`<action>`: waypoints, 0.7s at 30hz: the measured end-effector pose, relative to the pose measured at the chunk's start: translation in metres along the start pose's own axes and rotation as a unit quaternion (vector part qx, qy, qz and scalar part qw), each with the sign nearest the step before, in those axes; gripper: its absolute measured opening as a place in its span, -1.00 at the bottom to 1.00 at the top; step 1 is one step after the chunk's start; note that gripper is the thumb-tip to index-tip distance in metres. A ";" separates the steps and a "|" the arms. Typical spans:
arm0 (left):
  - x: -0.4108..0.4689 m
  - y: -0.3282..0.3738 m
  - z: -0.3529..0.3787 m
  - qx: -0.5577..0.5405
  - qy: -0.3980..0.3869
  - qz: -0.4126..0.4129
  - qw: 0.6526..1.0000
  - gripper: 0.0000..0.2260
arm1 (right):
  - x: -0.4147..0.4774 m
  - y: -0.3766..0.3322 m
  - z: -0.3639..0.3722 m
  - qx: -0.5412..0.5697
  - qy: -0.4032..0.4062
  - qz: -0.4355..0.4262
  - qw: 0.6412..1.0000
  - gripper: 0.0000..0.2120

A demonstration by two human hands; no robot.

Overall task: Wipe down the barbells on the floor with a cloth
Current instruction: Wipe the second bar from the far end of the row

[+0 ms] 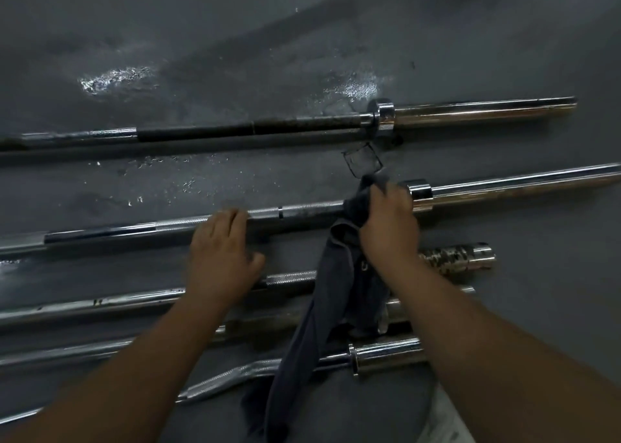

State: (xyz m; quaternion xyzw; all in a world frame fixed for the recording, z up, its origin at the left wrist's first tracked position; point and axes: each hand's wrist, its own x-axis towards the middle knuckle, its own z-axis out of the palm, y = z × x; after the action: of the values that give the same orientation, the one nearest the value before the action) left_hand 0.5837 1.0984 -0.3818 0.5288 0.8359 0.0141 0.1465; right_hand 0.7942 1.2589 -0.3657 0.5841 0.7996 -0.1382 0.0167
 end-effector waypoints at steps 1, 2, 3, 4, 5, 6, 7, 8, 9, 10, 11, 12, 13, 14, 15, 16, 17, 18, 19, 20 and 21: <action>-0.003 0.006 0.003 0.005 0.002 -0.005 1.000 -0.33 | -0.009 -0.013 0.006 0.008 -0.016 -0.037 0.999 -0.46; -0.005 0.011 0.007 0.005 0.001 -0.013 1.000 -0.30 | -0.019 -0.029 0.012 0.029 -0.036 -0.078 0.996 -0.43; -0.007 0.015 0.012 0.001 -0.002 -0.020 1.000 -0.27 | -0.026 -0.044 0.016 0.055 -0.061 -0.109 0.991 -0.40; -0.007 0.017 0.017 -0.002 -0.009 -0.025 1.000 -0.23 | -0.029 -0.054 0.018 0.075 -0.079 -0.132 0.985 -0.39; -0.007 0.017 0.021 -0.004 -0.019 -0.027 0.999 -0.21 | -0.027 -0.059 0.019 0.087 -0.093 -0.146 0.981 -0.38; -0.007 0.016 0.024 -0.009 -0.026 -0.026 0.999 -0.20 | -0.020 -0.058 0.016 0.087 -0.101 -0.151 0.980 -0.38; -0.005 0.013 0.027 -0.014 -0.027 -0.022 0.999 -0.20 | -0.013 -0.052 0.014 0.077 -0.103 -0.142 0.981 -0.40; -0.002 0.010 0.028 -0.015 -0.024 -0.017 0.999 -0.20 | -0.007 -0.043 0.011 0.067 -0.097 -0.118 0.986 -0.42; 0.003 0.006 0.028 -0.013 -0.023 -0.014 1.000 -0.20 | 0.000 -0.031 0.009 0.057 -0.077 -0.079 0.992 -0.45; 0.008 0.004 0.027 -0.009 -0.024 -0.012 1.000 -0.20 | 0.005 -0.020 0.007 0.047 -0.046 -0.032 0.997 -0.47; 0.016 0.002 0.025 -0.004 -0.027 -0.011 1.000 -0.20 | 0.010 -0.010 0.004 0.035 -0.012 0.009 0.999 -0.49; 0.025 0.002 0.022 -0.002 -0.030 -0.013 0.999 -0.20 | 0.014 -0.002 0.002 0.022 0.015 0.037 0.999 -0.50; 0.036 0.001 0.018 -0.004 -0.033 -0.016 0.999 -0.20 | 0.019 0.003 0.000 0.014 0.034 0.054 0.998 -0.50; 0.048 0.000 0.013 -0.005 -0.033 -0.019 0.999 -0.21 | 0.024 0.005 -0.003 0.011 0.046 0.064 0.997 -0.51; 0.062 -0.002 0.008 -0.006 -0.032 -0.019 0.999 -0.21 | 0.030 0.005 -0.004 0.009 0.046 0.073 0.996 -0.51; 0.073 -0.005 0.004 -0.008 -0.030 -0.017 0.999 -0.22 | 0.034 0.002 -0.006 0.006 0.031 0.078 0.996 -0.48; 0.082 -0.008 0.000 -0.010 -0.025 -0.014 1.000 -0.22 | 0.039 -0.001 -0.006 0.008 0.005 0.079 0.997 -0.43; 0.088 -0.010 -0.002 -0.009 -0.019 -0.009 1.000 -0.24 | 0.044 -0.004 -0.006 0.019 -0.025 0.075 0.997 -0.37; 0.093 -0.012 -0.003 -0.001 -0.014 -0.003 1.000 -0.25 | 0.050 -0.007 -0.008 0.035 -0.055 0.068 0.996 -0.33; 0.096 -0.013 -0.004 0.011 -0.012 0.003 1.000 -0.25 | 0.058 -0.010 -0.010 0.048 -0.080 0.059 0.994 -0.30; 0.100 -0.014 -0.006 0.019 -0.012 0.006 1.000 -0.24 | 0.065 -0.010 -0.014 0.052 -0.095 0.051 0.993 -0.32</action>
State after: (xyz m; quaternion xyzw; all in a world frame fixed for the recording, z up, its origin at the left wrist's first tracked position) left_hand 0.5302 1.1823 -0.4017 0.5369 0.8308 -0.0075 0.1463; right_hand 0.7655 1.3199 -0.3626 0.6086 0.7552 -0.2336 0.0687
